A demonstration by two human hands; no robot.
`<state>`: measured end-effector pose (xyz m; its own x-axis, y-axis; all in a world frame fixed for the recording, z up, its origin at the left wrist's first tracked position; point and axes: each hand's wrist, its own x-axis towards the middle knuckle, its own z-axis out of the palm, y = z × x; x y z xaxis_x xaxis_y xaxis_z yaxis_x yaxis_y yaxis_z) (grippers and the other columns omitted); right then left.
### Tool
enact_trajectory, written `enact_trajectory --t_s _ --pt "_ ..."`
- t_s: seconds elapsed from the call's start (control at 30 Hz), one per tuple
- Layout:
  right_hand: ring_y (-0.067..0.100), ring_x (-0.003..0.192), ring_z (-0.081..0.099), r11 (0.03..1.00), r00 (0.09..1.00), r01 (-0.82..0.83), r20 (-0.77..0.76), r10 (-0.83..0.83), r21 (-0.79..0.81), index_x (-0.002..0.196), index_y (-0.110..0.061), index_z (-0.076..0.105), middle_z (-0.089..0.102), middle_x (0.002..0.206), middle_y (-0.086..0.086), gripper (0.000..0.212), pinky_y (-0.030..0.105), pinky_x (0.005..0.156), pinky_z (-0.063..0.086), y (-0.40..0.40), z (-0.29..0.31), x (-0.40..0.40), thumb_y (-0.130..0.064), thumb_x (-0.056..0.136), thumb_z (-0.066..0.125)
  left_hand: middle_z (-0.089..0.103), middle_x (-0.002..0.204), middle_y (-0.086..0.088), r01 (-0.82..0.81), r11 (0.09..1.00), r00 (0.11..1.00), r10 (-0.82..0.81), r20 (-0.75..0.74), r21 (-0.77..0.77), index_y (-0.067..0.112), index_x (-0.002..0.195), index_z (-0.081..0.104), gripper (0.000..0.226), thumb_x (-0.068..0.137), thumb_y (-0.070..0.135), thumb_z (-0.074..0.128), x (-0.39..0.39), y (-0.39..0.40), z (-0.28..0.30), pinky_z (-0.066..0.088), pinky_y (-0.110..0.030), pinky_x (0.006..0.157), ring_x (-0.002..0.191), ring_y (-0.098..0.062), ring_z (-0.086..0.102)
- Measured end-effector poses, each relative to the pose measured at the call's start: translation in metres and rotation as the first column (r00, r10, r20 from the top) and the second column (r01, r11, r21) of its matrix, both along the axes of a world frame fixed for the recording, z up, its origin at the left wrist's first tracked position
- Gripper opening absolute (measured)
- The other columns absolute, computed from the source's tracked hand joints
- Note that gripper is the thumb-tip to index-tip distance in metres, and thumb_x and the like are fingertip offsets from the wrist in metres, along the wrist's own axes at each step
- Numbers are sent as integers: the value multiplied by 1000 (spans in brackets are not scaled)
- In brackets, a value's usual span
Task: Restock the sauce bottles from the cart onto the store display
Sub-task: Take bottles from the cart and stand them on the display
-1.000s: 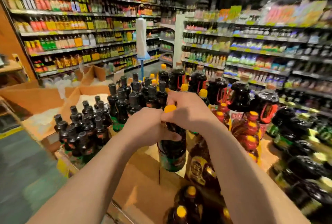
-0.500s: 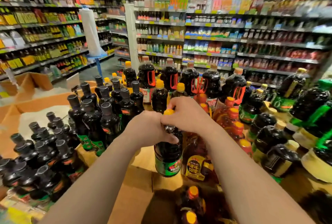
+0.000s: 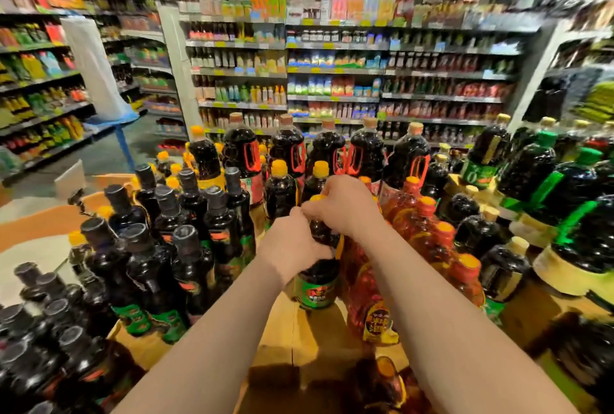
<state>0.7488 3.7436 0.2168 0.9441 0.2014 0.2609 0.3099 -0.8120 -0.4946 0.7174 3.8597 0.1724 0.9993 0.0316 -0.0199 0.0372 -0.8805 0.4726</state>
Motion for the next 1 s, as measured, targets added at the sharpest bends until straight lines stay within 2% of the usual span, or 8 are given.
enact_trajectory --t_s 0.07,0.17,0.23,0.37,0.53,0.67,0.87,1.0 --pt "22 45 48 1000 1000 29 -8 -29 -12 59 -10 42 41 51 4 42 29 43 32 3 -1 9 -37 71 72 57 97 -3 8 1000 1000 -8 -2 -11 8 132 38 84 73 53 78 12 1 -1 55 -31 61 81 -18 58" --pt "18 43 30 997 996 81 -28 -81 -21 56 -13 32 26 49 -1 48 28 43 22 7 -5 26 -36 71 71 57 101 -3 45 997 998 -48 -34 -61 7 136 37 83 75 47 78 31 5 -3 42 -24 53 80 -16 51" --pt "19 44 33 995 994 95 -56 -95 -6 56 -13 33 26 47 -1 46 28 44 25 8 -8 35 -35 71 70 58 114 -7 51 995 996 -57 -62 -89 7 139 35 86 75 44 79 42 5 -5 39 -22 53 83 -17 50" --pt "19 44 32 989 986 145 -85 -145 -6 55 -14 31 25 45 -2 47 27 43 22 11 -16 54 -35 70 70 50 129 -13 64 994 993 -73 -94 -90 5 141 33 91 73 43 82 67 6 -10 44 -27 64 103 -25 56" --pt "16 43 25 980 974 195 -111 -197 -24 56 -15 29 25 47 -3 48 26 41 20 18 -21 69 -34 73 70 52 127 -12 30 992 988 -48 -144 -123 5 140 35 88 74 38 83 85 5 -17 47 -31 68 105 -27 57" --pt "16 44 32 971 964 235 -122 -238 -38 58 -15 33 33 49 -1 46 27 42 25 17 -25 75 -37 75 69 53 125 -11 36 993 988 -52 -142 -116 5 140 34 85 77 37 81 91 1 -22 45 -31 66 99 -25 56" --pt "14 55 41 966 965 224 -110 -239 -132 70 -15 39 44 64 -1 41 28 45 28 14 -22 71 -44 84 64 53 124 -12 68 995 991 -76 -113 -71 4 140 33 84 78 39 78 94 -1 -28 45 -30 71 108 -27 56" --pt "23 80 57 960 971 163 -134 -197 -228 101 -11 51 57 84 2 39 29 54 43 12 -20 63 -45 86 62 54 124 -11 66 997 994 -69 -83 -44 7 140 33 82 80 41 76 88 1 -31 45 -30 70 109 -27 56"
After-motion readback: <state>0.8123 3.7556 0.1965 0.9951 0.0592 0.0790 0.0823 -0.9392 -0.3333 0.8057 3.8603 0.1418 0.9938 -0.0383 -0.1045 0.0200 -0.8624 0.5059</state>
